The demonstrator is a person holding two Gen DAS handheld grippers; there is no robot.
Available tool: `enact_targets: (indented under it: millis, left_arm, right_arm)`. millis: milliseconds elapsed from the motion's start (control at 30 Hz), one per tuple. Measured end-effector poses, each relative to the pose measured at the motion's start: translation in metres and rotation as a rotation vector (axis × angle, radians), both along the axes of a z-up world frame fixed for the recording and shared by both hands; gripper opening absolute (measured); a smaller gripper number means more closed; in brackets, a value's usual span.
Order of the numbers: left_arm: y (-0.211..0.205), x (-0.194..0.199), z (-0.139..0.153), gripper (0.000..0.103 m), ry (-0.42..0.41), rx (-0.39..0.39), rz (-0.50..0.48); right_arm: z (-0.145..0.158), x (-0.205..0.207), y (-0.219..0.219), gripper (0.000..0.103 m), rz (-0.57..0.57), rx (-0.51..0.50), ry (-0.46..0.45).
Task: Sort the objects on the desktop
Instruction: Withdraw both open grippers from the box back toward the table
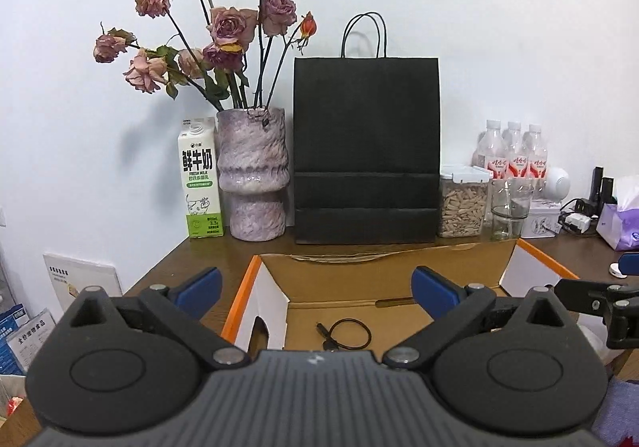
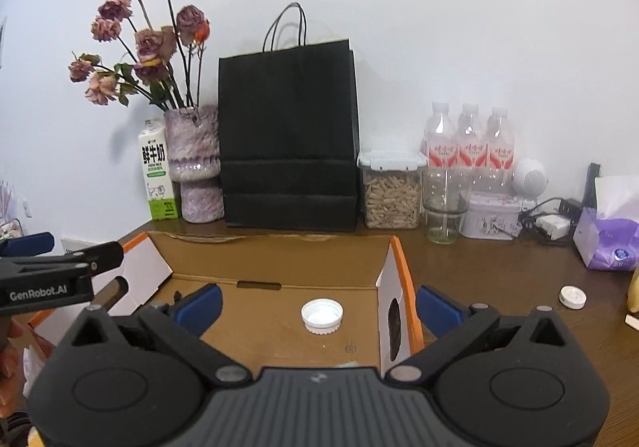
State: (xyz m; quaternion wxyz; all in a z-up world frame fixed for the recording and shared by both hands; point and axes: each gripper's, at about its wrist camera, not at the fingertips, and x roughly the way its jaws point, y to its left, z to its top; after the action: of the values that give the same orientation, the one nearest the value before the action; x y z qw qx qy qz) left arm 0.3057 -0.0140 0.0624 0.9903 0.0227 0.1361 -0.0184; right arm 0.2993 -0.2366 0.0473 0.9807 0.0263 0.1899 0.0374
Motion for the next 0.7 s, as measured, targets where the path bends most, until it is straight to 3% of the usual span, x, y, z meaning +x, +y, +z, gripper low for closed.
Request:
enact_targets:
  millis: [700]
  left_arm:
    - [0.004,-0.022,0.014,0.103,-0.025,-0.048,-0.023]
  right_arm:
    - [0.018,-0.023,0.000,0.103,-0.005,-0.011,-0.058]
